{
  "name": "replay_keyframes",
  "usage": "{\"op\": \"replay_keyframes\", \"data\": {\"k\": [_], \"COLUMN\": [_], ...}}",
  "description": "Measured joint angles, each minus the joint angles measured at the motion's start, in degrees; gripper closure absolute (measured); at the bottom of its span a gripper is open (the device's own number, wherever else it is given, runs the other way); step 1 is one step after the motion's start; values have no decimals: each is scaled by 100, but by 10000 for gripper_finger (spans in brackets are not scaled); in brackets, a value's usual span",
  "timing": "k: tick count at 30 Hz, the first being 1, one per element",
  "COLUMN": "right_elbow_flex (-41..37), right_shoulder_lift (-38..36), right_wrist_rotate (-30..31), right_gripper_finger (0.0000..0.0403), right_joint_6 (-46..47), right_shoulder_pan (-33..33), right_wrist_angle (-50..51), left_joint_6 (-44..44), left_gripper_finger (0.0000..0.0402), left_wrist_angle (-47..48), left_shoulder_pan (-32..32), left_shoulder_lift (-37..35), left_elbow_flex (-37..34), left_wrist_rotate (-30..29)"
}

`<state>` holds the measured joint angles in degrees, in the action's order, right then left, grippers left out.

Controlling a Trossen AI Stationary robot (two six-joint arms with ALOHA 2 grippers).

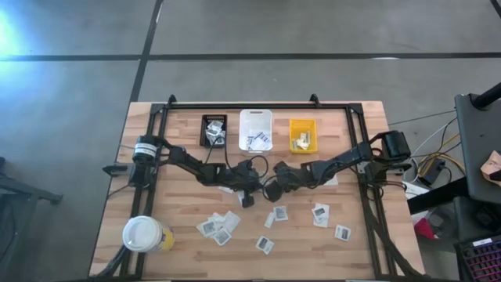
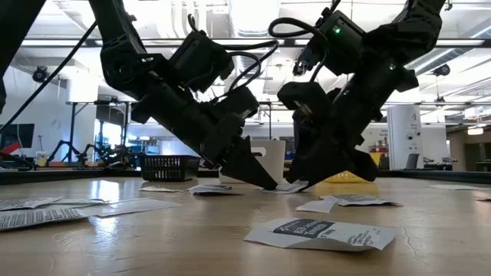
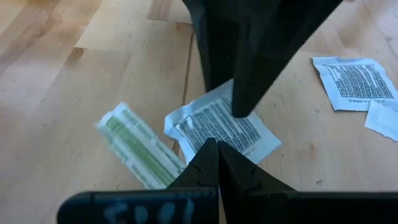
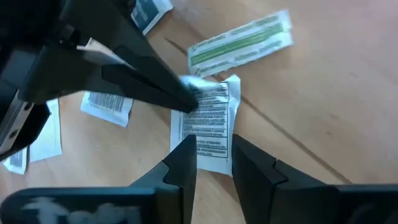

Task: Pick & Place First Aid Supplies
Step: Put the towelette pack into the black basket

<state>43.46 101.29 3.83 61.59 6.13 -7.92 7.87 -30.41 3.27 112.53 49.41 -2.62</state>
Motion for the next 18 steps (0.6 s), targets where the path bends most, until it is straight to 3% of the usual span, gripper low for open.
{"op": "replay_keyframes", "data": {"k": [13,18], "right_elbow_flex": [-11,-11], "right_shoulder_lift": [9,7], "right_wrist_rotate": [-17,-89], "right_gripper_finger": [386,394], "right_joint_6": [-211,-266], "right_shoulder_pan": [-4,-4], "right_wrist_angle": [7,1], "left_joint_6": [-20,227], "left_gripper_finger": [401,401], "left_wrist_angle": [-2,0], "left_shoulder_pan": [0,0], "left_shoulder_lift": [0,-7], "left_elbow_flex": [2,7], "left_wrist_rotate": [-10,-12]}}
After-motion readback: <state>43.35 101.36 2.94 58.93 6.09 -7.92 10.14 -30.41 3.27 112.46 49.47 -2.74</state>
